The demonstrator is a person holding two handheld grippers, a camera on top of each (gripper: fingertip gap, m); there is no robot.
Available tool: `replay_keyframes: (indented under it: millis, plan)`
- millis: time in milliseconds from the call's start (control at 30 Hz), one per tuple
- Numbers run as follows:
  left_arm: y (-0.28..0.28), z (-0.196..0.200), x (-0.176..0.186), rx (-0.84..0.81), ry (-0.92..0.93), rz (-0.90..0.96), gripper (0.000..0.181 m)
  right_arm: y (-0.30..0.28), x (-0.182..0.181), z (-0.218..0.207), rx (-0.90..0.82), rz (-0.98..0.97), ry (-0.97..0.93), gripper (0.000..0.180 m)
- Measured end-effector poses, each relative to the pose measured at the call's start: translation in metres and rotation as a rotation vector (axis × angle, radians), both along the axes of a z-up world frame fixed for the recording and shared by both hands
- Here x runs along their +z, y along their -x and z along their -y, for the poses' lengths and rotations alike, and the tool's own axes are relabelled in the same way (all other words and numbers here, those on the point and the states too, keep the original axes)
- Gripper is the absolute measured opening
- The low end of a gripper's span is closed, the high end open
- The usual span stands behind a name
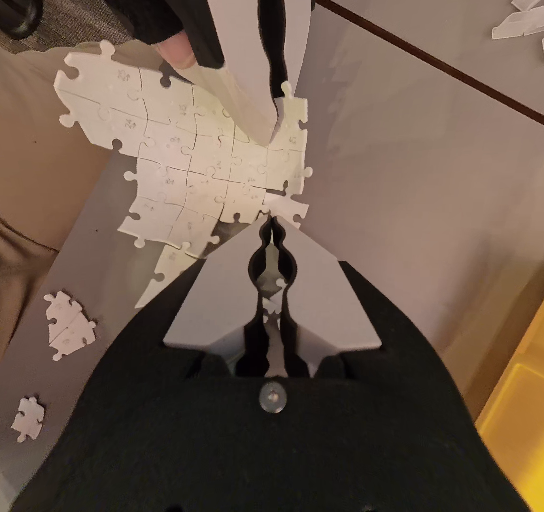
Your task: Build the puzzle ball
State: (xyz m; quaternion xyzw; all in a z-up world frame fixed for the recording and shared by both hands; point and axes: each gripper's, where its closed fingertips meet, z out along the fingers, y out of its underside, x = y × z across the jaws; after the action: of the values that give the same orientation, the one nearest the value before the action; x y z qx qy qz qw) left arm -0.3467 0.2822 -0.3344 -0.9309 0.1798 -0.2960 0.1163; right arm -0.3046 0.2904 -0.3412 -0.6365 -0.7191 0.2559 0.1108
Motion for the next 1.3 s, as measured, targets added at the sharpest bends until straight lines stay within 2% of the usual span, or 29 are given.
replay_keyframes:
  millis: [1300]
  plan:
    - [-0.0007, -0.0069, -0.0032, -0.076, 0.047, -0.038, 0.009, 0.0007, 0.0051, 0.0000, 0.034, -0.032, -0.002, 0.000]
